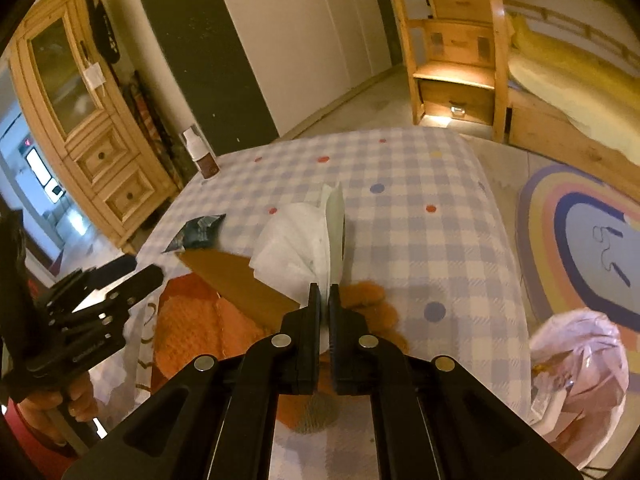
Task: Collect trash
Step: 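Grasp the dark green packet with the left gripper while the right holds the cloth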
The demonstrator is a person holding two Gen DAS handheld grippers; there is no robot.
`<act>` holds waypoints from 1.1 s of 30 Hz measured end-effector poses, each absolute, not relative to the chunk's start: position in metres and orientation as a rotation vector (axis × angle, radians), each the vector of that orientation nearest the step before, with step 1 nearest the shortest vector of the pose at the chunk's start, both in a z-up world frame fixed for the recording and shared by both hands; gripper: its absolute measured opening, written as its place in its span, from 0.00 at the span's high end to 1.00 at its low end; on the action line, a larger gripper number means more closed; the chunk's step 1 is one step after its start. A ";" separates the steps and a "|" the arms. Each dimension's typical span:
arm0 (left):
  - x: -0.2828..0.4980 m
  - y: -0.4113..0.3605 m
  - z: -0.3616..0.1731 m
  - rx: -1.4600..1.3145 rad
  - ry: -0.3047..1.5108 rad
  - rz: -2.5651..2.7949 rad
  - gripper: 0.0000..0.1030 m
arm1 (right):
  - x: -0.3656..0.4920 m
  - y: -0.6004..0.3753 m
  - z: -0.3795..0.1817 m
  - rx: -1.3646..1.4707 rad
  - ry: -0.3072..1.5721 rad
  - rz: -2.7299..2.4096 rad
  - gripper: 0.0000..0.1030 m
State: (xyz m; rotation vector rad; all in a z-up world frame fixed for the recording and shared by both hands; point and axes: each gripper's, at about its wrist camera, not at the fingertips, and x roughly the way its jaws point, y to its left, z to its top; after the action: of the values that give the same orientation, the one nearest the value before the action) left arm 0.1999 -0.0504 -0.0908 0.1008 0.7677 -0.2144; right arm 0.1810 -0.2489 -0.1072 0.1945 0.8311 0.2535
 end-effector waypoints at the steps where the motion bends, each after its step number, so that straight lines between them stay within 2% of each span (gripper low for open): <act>1: 0.205 -0.057 -0.090 0.101 0.770 -0.212 0.43 | 0.179 -0.250 -0.107 0.189 0.829 0.257 0.96; 9: 0.218 -0.098 -0.095 0.180 0.768 -0.234 0.43 | 0.176 -0.246 -0.104 0.156 0.818 0.280 0.96; 11: 0.219 -0.108 -0.106 0.239 0.793 -0.227 0.49 | 0.176 -0.250 -0.102 0.157 0.813 0.278 0.96; 14: 0.217 -0.116 -0.118 0.313 0.790 -0.214 0.51 | 0.174 -0.259 -0.095 0.167 0.791 0.254 0.96; 22: 0.216 -0.109 -0.109 0.264 0.792 -0.238 0.51 | 0.161 -0.287 -0.059 0.189 0.684 0.185 0.96; 24: 0.209 -0.103 -0.095 0.230 0.748 -0.248 0.49 | 0.157 -0.287 -0.046 0.169 0.658 0.173 0.96; 26: 0.202 -0.094 -0.082 0.220 0.709 -0.238 0.41 | 0.154 -0.285 -0.038 0.159 0.638 0.165 0.96; 33: 0.199 -0.035 -0.076 0.128 0.722 -0.124 0.40 | 0.155 -0.269 -0.035 0.177 0.613 0.206 0.96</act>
State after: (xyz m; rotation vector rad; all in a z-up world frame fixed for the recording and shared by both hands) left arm 0.1989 -0.0345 -0.0758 0.1281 0.7220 -0.1244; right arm 0.1546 -0.2691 -0.0354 0.1768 0.6131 0.2055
